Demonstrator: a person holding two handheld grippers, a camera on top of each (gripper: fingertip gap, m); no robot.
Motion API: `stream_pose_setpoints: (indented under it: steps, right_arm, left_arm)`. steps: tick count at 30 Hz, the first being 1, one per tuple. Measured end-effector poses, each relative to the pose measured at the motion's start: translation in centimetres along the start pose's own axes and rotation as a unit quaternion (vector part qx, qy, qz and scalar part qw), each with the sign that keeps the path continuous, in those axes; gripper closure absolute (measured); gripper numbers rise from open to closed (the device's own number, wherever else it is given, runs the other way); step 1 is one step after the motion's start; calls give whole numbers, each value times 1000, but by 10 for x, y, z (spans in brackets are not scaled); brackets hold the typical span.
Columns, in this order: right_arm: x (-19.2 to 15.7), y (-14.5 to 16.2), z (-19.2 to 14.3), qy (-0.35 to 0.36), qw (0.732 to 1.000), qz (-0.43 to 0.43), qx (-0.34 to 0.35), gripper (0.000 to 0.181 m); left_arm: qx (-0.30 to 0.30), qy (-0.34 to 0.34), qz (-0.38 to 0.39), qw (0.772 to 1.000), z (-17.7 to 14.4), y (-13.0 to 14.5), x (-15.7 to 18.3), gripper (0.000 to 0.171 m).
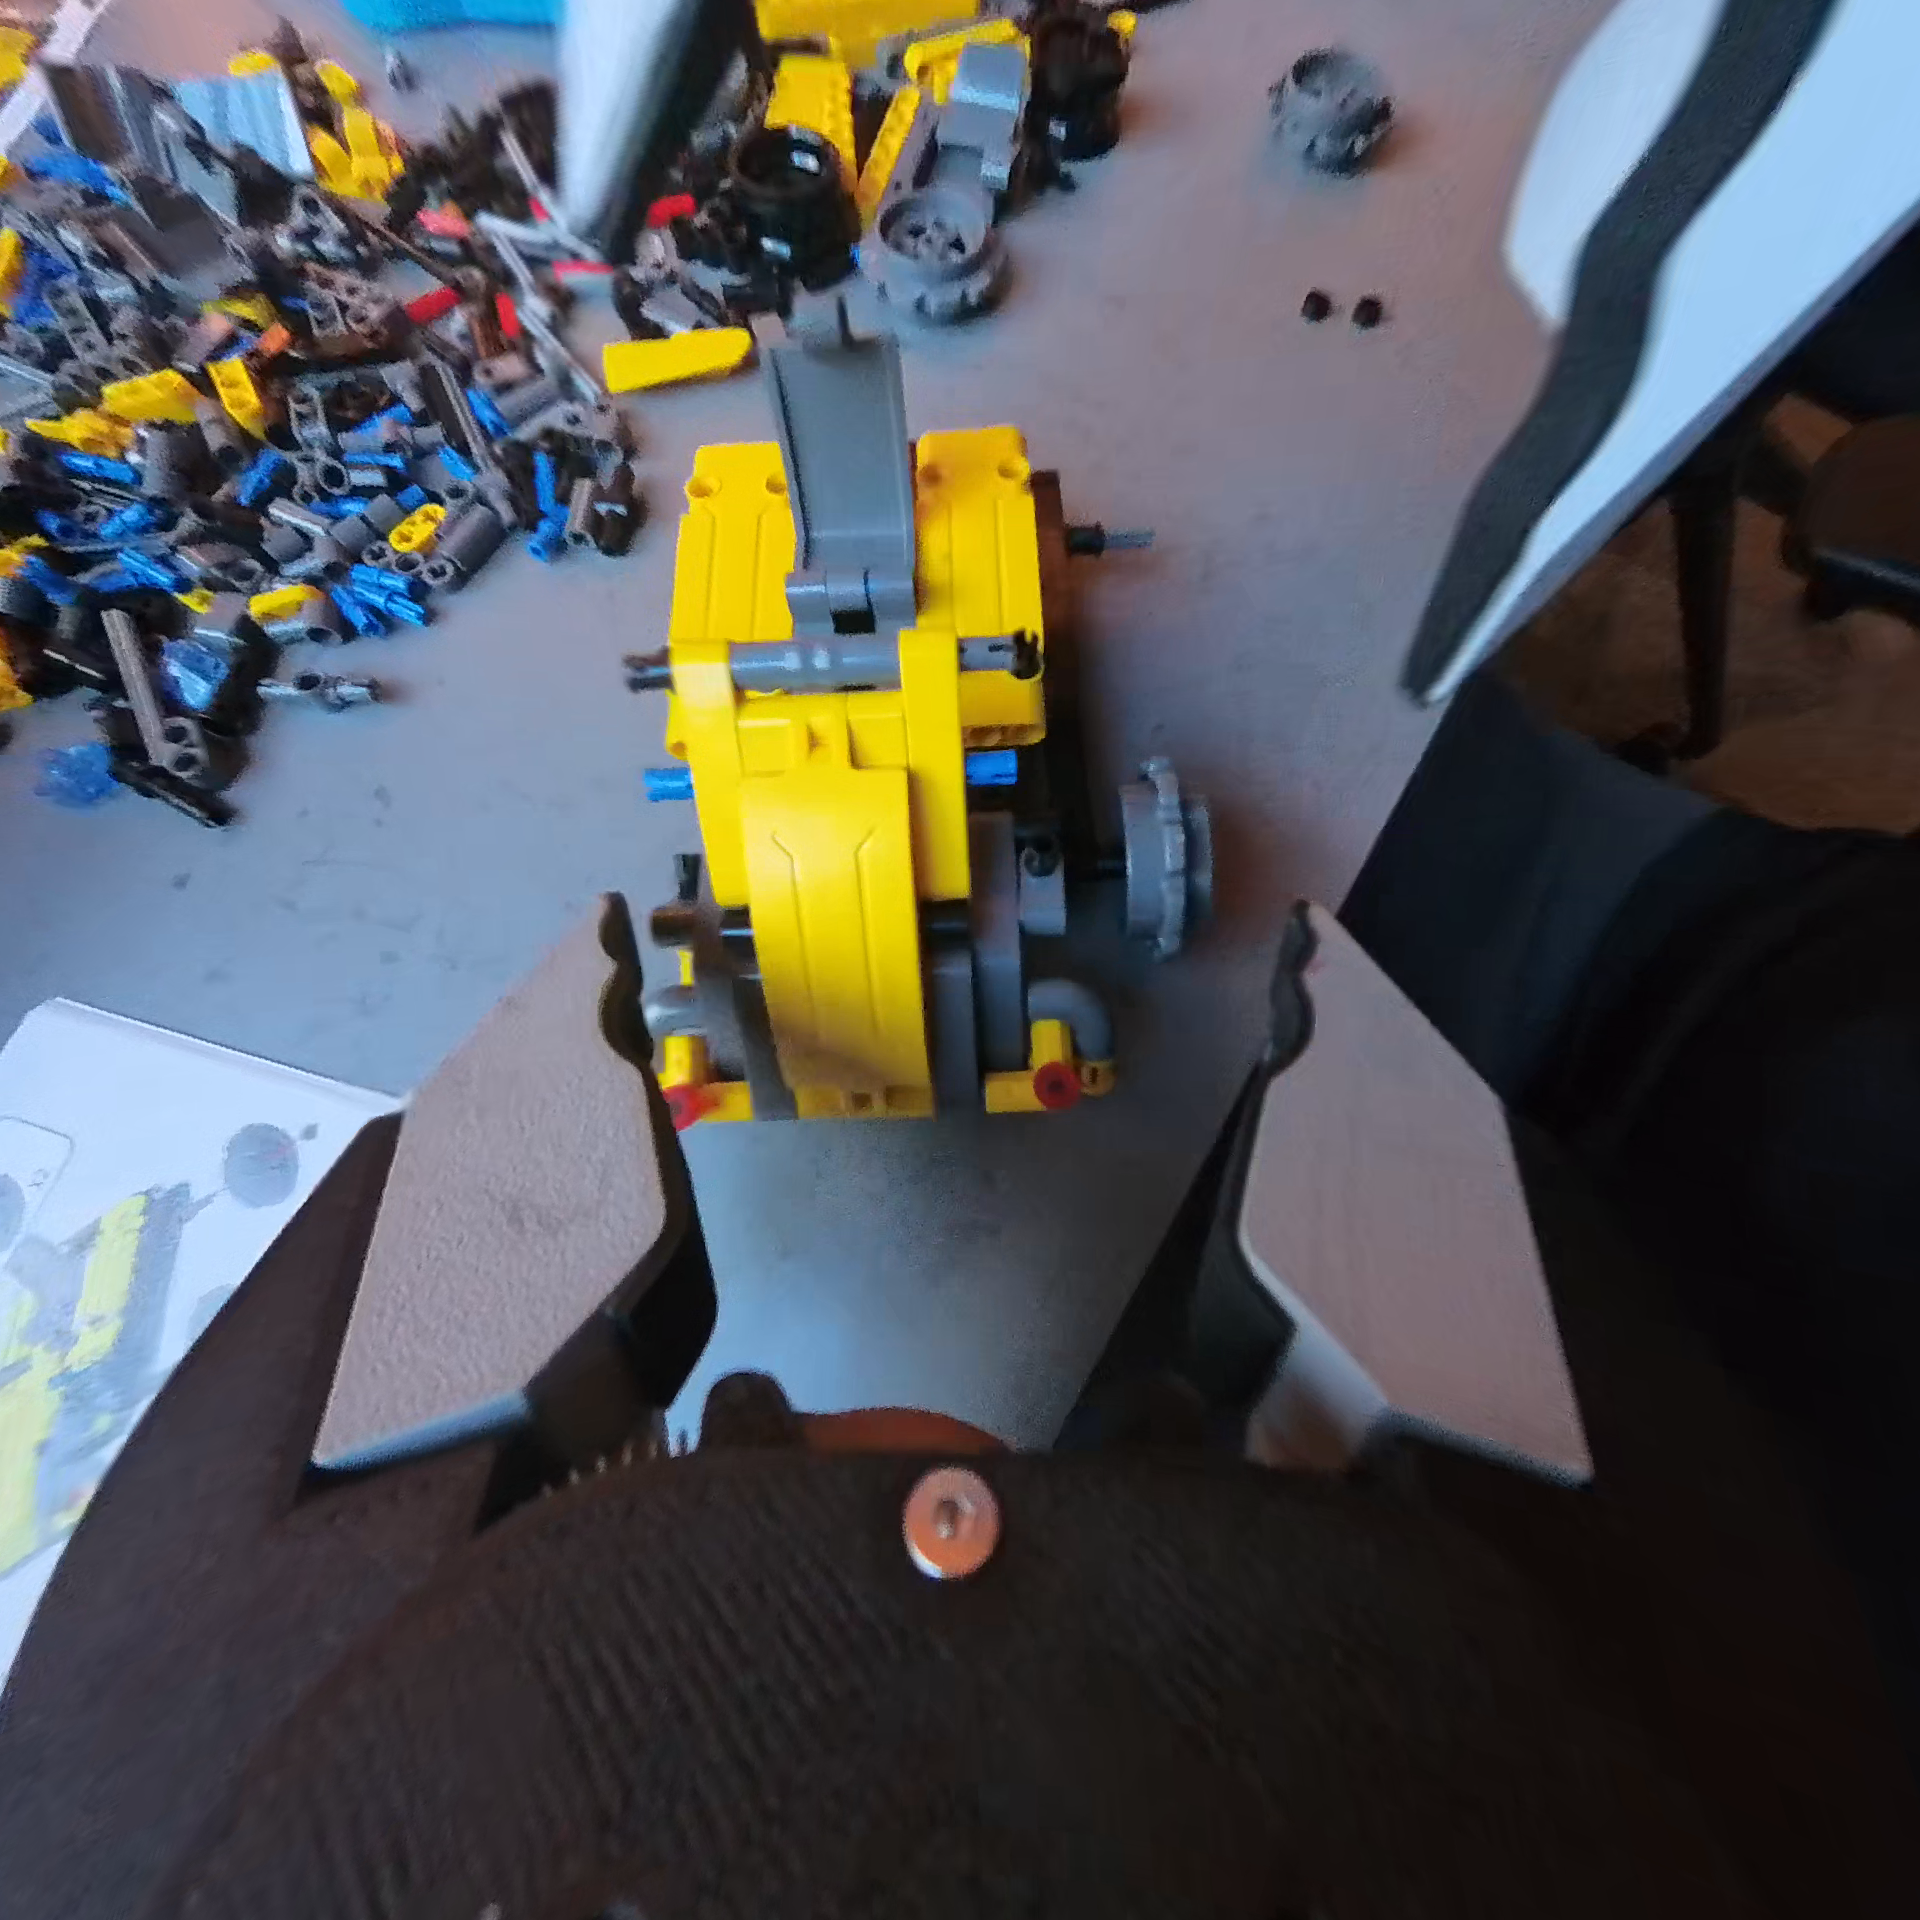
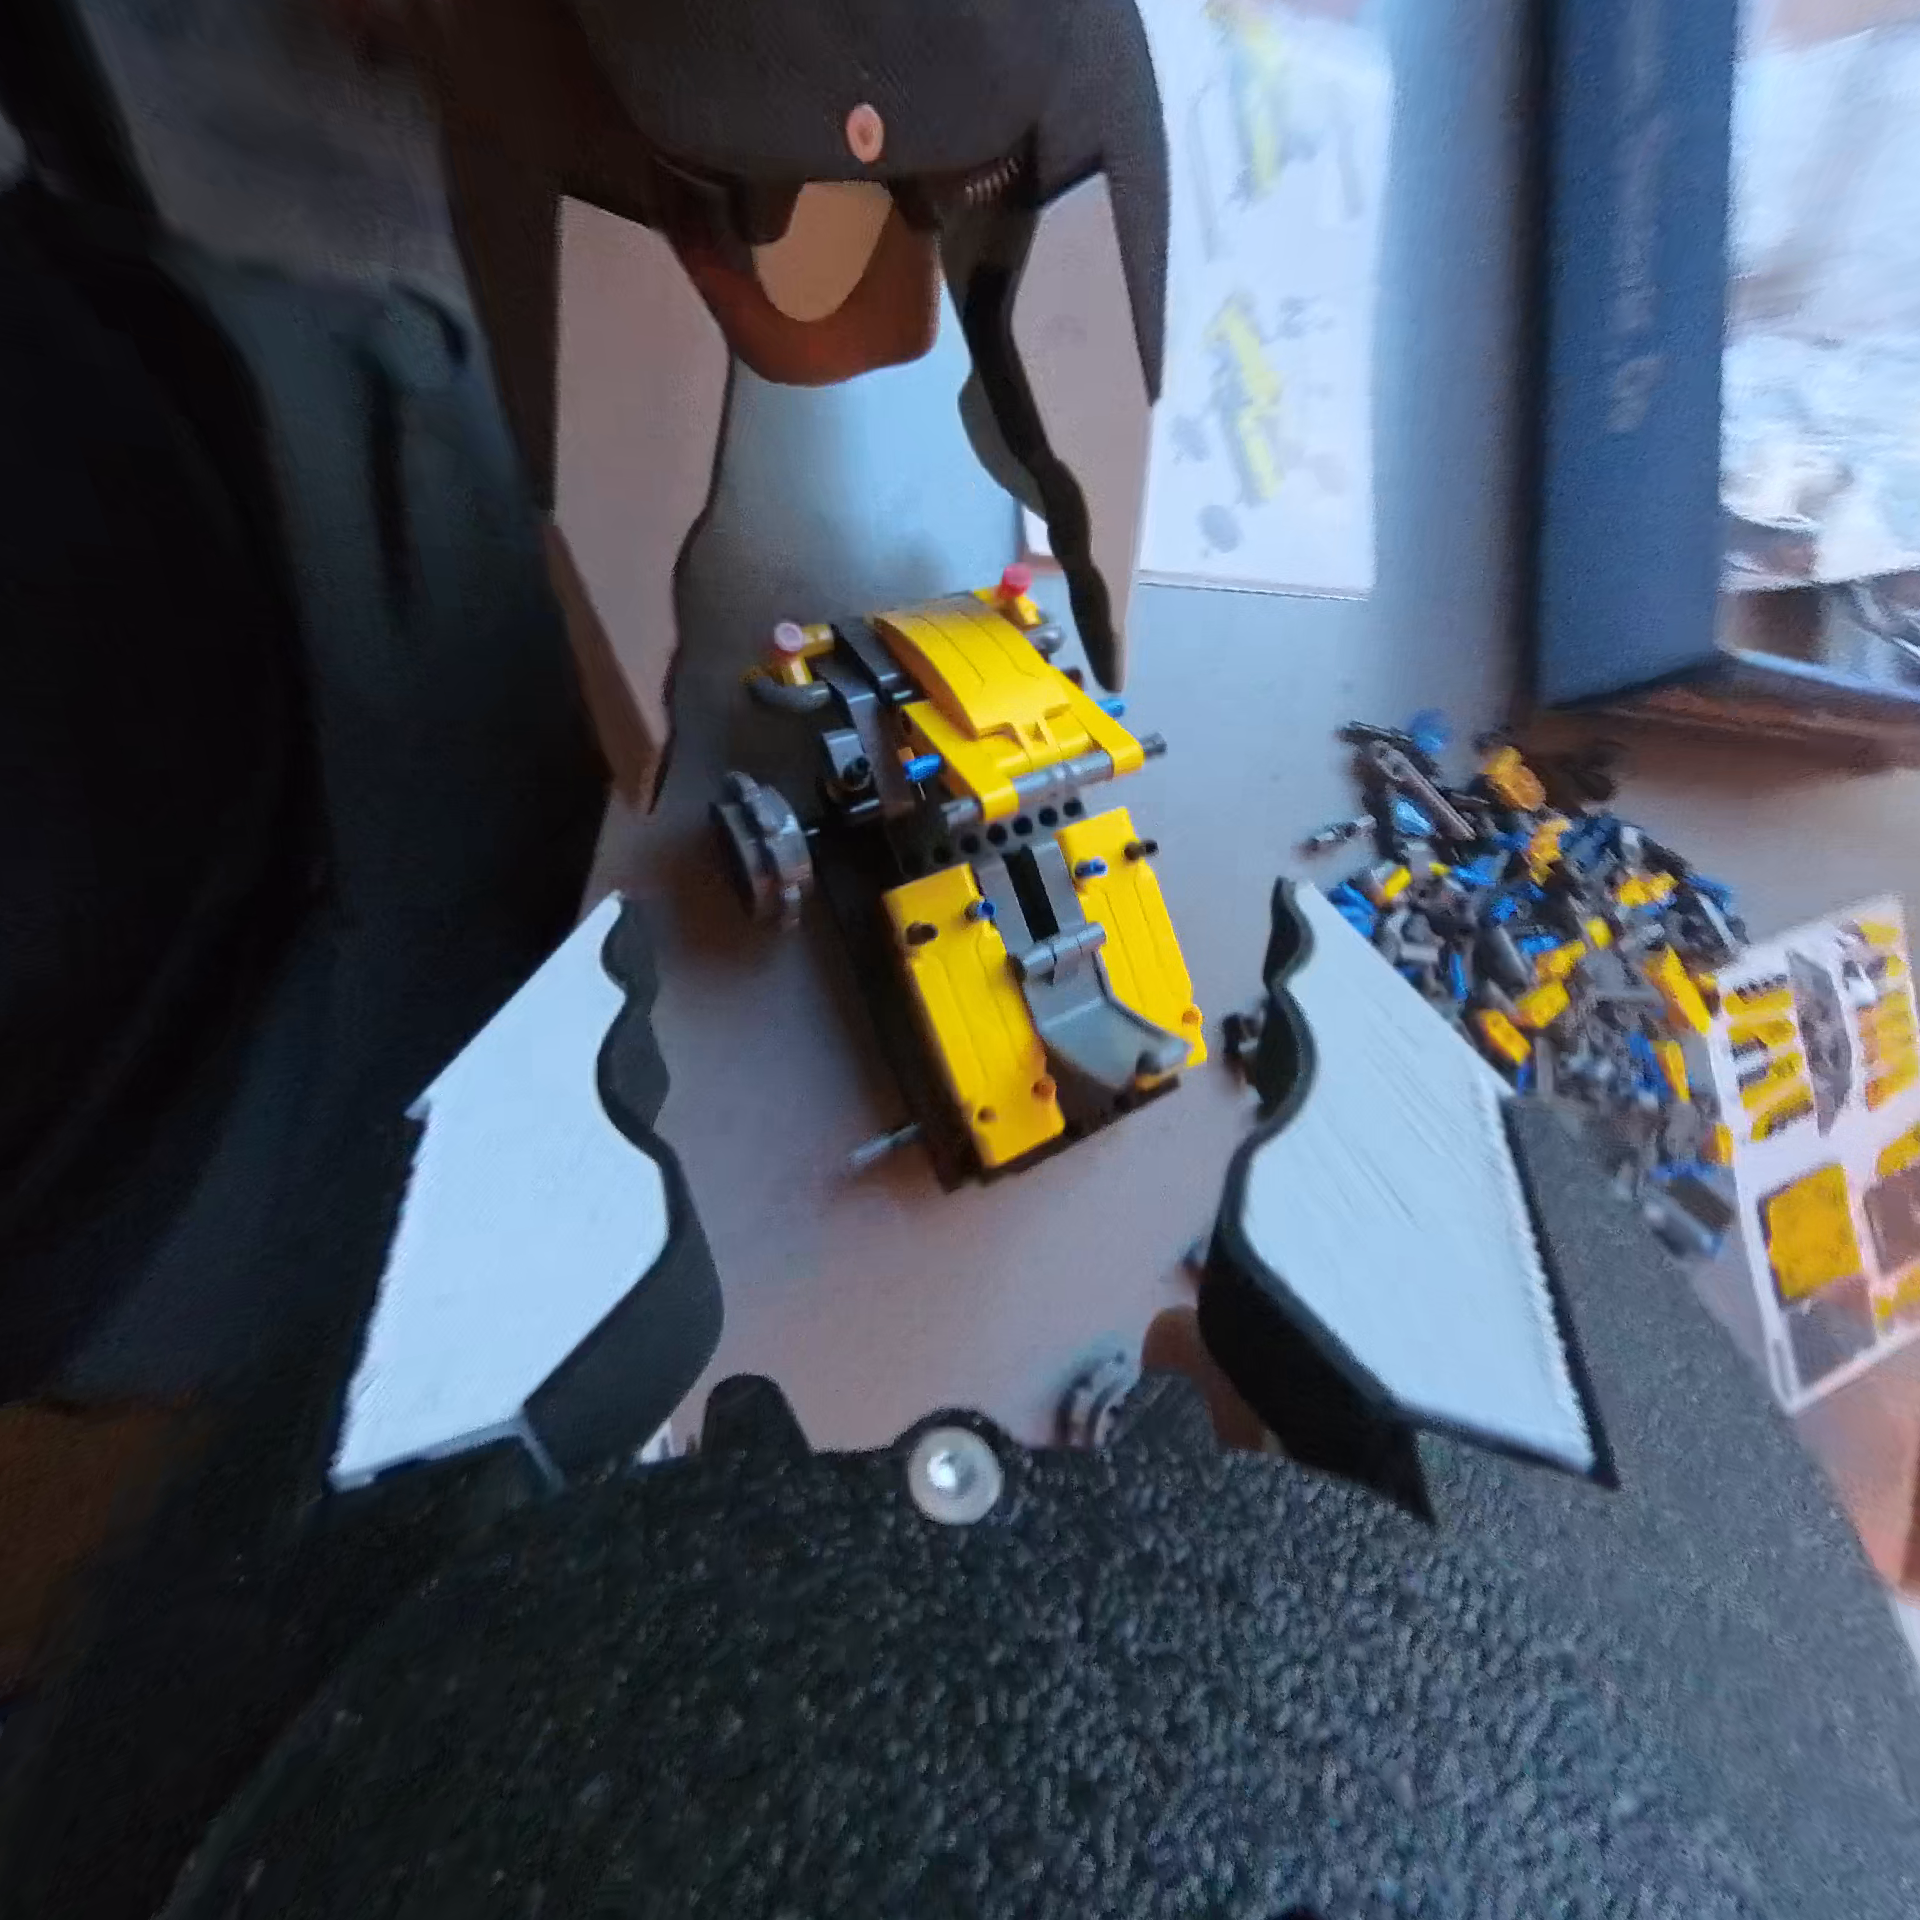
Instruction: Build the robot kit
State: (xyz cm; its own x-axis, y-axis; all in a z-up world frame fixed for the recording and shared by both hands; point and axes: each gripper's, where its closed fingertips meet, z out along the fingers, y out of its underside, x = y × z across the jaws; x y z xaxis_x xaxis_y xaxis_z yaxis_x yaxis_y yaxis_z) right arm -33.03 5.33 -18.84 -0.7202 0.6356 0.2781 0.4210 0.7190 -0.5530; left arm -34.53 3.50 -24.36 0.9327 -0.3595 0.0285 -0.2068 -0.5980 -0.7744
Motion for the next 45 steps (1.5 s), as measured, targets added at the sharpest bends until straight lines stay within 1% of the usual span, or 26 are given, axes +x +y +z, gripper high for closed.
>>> stream_pose_setpoints:
  steps: [1,3,5,8,9,11,13,15,18,21,24,30,33,37,41,45]
  right_arm:
    - [-1,2,-13,19,999,22,23,66]
    - [-5,15,-40,61,994,68,60,70]
    - [-9,40,-64,106,983,121,86,76]
    - [-10,87,-100,187,953,205,120,84]
    - [-12,107,-111,212,942,232,121,88]
    - [-12,156,-127,267,912,297,93,97]
    - [-16,201,-131,287,883,366,58,93]
    - [-21,231,-130,293,859,418,46,92]
    - [-29,242,-120,276,849,448,54,101]
    - [-32,244,-113,272,850,449,47,112]
    - [-33,243,-106,267,848,455,50,112]
    - [-24,244,-109,306,830,462,58,113]
    - [-22,244,-108,298,823,478,70,113]
    - [-23,248,-103,281,822,491,62,115]
    - [-23,248,-98,266,825,495,58,123]
    - [-24,248,-97,256,826,499,59,119]
  left_arm:
    - [7,-1,-1,1000,-5,-4,-2,53]
    - [18,-7,-6,1000,-16,-9,-7,53]
    - [28,-12,-13,999,-24,-13,-11,54]
    - [36,-19,-26,999,-30,-14,-11,57]
    - [42,-22,-30,998,-31,-15,-10,58]
    - [50,-24,-39,998,-32,-14,-4,61]
    - [58,-32,-50,997,-34,-12,3,63]
    - [86,-53,-50,994,-41,-13,7,63]
    - [128,-75,-52,988,-54,-12,15,69]
    - [142,-92,-48,984,-62,-1,20,74]
    - [158,-98,-47,981,-67,10,28,77]
    - [200,-107,-38,973,-74,24,36,89]
    - [191,-83,-36,977,-66,31,46,90]
    - [192,-74,-23,978,-60,32,51,96]
    - [192,-57,-11,980,-53,31,58,100]
    - [175,-47,-4,983,-45,34,59,101]
